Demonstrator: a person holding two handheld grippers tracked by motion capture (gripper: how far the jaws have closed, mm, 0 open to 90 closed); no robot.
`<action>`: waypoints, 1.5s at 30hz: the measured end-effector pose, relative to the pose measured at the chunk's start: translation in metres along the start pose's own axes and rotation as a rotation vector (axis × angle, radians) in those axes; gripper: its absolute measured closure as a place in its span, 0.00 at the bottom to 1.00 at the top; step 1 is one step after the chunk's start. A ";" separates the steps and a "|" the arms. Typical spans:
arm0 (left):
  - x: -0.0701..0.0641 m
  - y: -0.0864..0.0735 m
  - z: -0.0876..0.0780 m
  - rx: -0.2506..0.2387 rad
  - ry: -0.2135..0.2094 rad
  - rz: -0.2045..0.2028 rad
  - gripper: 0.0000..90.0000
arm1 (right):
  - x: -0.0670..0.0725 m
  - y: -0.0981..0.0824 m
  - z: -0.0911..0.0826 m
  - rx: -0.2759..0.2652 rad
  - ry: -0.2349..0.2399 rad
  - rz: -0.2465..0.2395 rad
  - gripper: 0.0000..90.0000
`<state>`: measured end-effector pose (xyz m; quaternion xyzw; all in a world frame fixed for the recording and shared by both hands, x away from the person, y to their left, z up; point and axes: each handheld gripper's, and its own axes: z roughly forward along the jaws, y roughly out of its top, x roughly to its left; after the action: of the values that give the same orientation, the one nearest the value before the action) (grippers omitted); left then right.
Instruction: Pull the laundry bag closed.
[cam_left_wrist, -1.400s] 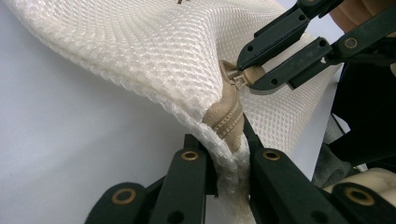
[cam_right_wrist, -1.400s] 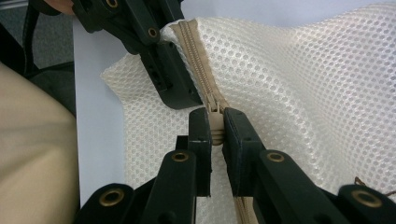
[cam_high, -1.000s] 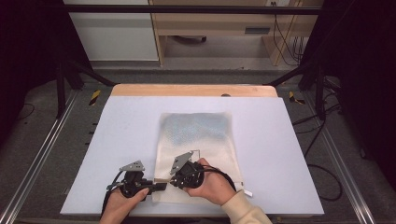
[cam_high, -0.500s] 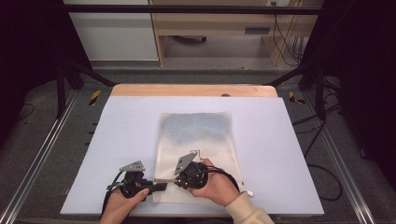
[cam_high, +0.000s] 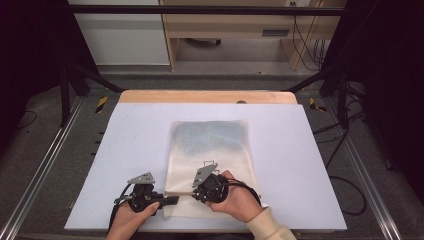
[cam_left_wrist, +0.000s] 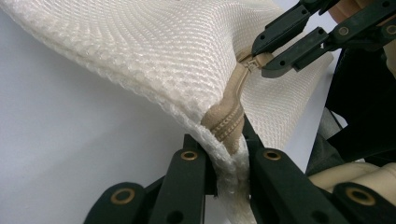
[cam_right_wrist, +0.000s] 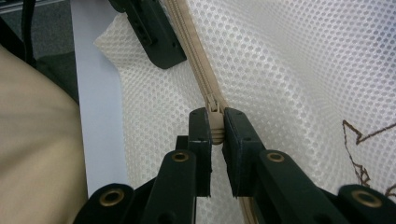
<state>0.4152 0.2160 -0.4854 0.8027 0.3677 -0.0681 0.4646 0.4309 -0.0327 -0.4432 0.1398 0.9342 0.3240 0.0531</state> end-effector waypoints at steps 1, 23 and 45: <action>0.000 0.000 0.000 0.001 0.001 0.002 0.94 | 0.000 -0.001 0.000 0.000 -0.002 0.003 0.91; -0.001 0.000 0.000 -0.004 -0.003 0.002 0.94 | -0.002 -0.011 -0.010 -0.003 -0.018 0.025 0.91; -0.001 0.000 0.000 -0.009 -0.008 0.002 0.94 | -0.006 -0.020 -0.022 -0.018 -0.040 0.045 0.91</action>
<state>0.4144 0.2155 -0.4842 0.8007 0.3653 -0.0689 0.4697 0.4274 -0.0625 -0.4384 0.1669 0.9266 0.3306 0.0657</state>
